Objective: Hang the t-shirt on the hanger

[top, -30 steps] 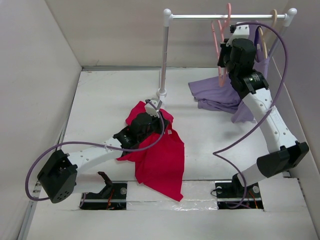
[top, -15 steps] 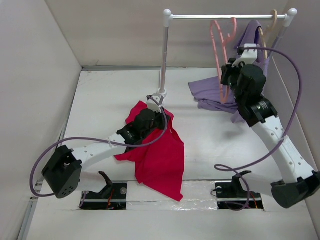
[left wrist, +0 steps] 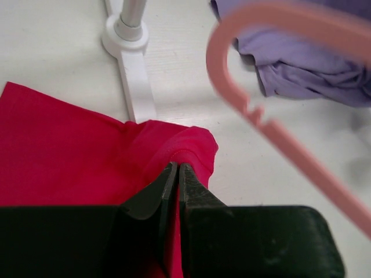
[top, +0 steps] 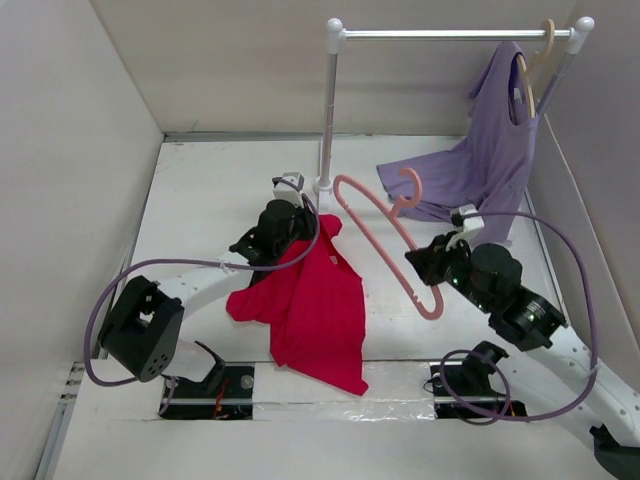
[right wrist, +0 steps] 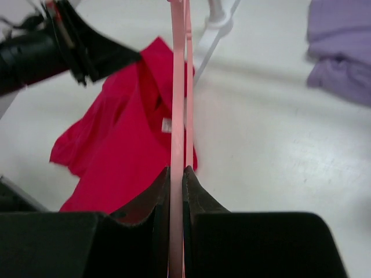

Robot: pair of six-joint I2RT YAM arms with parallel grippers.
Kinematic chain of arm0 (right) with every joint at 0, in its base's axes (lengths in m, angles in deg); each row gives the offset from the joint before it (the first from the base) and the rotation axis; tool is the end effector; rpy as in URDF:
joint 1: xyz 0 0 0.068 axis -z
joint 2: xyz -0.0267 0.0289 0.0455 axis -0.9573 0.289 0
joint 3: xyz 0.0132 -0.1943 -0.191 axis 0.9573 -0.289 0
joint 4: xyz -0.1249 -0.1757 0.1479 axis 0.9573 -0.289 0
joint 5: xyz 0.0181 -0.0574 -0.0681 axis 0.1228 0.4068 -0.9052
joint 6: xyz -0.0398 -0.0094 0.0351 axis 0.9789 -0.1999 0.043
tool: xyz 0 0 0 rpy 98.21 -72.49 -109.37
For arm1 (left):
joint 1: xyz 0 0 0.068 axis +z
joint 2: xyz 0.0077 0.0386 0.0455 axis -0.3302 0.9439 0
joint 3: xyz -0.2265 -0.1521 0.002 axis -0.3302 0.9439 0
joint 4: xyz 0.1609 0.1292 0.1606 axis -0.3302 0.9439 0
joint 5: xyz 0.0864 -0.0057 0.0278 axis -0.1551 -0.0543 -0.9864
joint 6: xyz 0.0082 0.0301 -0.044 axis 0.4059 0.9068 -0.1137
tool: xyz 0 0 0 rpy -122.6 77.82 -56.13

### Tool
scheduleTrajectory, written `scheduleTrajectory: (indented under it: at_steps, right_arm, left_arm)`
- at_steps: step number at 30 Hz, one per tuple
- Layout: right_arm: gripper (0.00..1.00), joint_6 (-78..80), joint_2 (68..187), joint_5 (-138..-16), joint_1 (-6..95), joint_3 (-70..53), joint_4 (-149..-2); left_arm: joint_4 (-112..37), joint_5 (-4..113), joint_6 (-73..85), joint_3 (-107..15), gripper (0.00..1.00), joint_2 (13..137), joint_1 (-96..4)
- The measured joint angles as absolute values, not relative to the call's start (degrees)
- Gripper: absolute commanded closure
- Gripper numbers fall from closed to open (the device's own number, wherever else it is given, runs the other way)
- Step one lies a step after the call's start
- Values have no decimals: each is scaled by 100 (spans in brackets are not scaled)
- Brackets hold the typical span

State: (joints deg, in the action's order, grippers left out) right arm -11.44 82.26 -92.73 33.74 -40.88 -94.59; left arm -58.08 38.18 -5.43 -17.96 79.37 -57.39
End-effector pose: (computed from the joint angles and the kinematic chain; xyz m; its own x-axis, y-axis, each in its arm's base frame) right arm 0.1178 0.0901 0.3348 -0.3283 0.1496 -0.9327 -0.4330 0.8537 0.2893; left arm 0.2501 -0.1899 0.2552 -0.3543 -0.2055 -0.9122 0.3984 0.8494 -0.3461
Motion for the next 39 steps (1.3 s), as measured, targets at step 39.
scheduleTrajectory:
  at_steps: [39]
  right_arm:
    - [100,-2395,8385,-9190,2242,-4558,-9534]
  left_arm:
    - [-5808,4570,-868,-1862,100,7331,-5490]
